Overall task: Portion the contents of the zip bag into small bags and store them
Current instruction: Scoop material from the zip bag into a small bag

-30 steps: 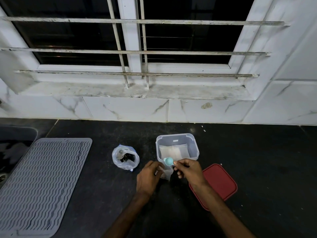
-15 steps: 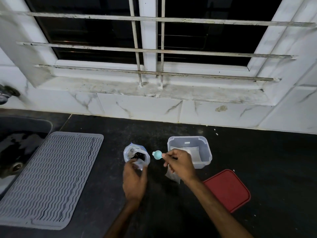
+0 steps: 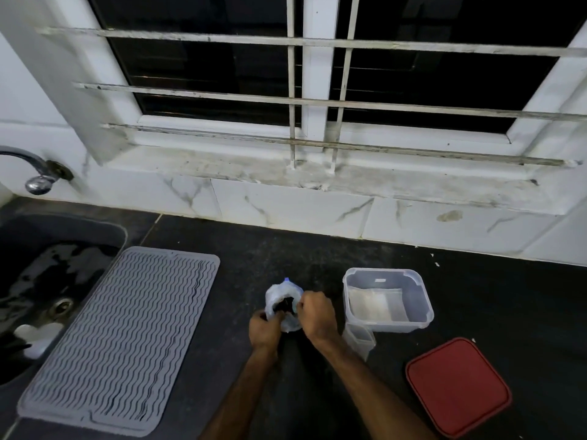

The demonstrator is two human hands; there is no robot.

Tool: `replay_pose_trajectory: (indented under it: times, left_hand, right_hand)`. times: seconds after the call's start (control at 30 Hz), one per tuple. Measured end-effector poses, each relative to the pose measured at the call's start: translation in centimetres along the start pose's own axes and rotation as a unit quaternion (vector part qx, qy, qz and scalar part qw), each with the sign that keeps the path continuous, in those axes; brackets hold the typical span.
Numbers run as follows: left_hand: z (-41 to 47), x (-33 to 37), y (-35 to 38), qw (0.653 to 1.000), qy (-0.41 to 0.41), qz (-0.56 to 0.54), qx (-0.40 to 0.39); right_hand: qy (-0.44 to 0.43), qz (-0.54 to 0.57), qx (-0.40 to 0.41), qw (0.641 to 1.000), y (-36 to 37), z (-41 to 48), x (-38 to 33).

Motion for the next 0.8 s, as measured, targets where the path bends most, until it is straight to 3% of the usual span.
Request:
replay_pose_trajectory:
  times: [0.13, 0.27, 0.4, 0.8]
  left_hand:
    - [0.3, 1.1, -0.1, 0.994, 0.103, 0.018, -0.025]
    - [0.5, 1.8, 0.1, 0.988, 0.132, 0.041, -0.064]
    - [0.9, 2.2, 0.3, 0.991, 0.104, 0.042, -0.067]
    - [0.8, 1.9, 0.1, 1.0, 0.003, -0.028, -0.006]
  right_hand:
    - [0.033, 0.055, -0.013, 0.998, 0.5, 0.0, 0.5]
    - [0.094, 0.176, -0.049, 0.979, 1.3, 0.4, 2.0]
    - [0.13, 0.247, -0.078, 0.957, 1.8, 0.2, 2.7]
    - [0.116, 0.32, -0.082, 0.937, 0.2, -1.1, 3.2]
Point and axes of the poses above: each hand's wrist, its own z-axis towards the middle knuckle, its own y-axis out of the palm, x = y × z, the point moved 6 cm from there along z, towards the middle knuckle, and after that the axes turned 12 degrees about y, right-handed, at the moved point
